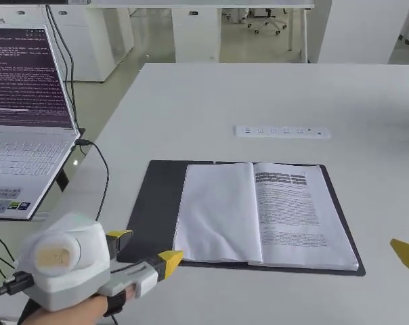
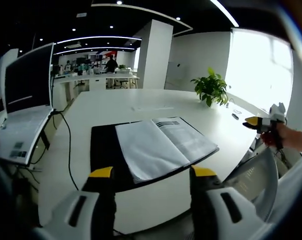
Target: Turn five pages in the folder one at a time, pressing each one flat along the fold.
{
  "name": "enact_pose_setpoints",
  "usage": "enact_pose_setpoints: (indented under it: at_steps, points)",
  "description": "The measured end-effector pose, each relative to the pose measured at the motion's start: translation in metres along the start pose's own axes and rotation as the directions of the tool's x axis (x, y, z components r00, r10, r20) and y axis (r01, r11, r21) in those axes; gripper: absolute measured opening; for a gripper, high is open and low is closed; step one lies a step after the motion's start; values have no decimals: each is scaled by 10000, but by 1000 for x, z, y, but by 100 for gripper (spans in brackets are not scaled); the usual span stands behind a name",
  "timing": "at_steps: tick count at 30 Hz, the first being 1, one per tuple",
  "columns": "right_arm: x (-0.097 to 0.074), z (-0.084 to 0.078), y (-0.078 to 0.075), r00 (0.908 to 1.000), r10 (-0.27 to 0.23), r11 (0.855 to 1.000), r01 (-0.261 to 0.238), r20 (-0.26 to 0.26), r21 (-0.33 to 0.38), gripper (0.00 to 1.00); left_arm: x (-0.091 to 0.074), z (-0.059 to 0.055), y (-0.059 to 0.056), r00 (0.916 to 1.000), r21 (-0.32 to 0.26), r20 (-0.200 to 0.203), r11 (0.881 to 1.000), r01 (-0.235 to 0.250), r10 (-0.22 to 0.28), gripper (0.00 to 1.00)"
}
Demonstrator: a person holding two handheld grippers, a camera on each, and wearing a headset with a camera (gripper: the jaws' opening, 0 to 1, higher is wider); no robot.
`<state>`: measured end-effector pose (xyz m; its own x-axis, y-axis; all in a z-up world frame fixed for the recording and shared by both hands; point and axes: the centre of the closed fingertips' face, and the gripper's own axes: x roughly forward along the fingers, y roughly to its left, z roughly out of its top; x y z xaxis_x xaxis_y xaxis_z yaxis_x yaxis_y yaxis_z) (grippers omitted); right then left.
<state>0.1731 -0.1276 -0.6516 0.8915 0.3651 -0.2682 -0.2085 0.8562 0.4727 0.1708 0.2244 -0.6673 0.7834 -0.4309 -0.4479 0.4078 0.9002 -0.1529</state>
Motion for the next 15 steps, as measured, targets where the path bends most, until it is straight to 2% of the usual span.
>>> enact_pose_setpoints:
  at_steps: [6,9,15]
  points:
    - [0,-8,-4,9994,-114,9996,104,-333,-278,34,-7,-1,2,10000,-303,29,9995,-57,58,62]
    - [-1,-8,-7,9993,-189,9992,178,-311,-351,34,-8,-2,5,9999,-338,8,9993,-129,129,62]
    - [1,-1,-11,9996,-241,9995,238,-154,-216,34,-8,3,9,9997,-400,124,9989,-225,230,62]
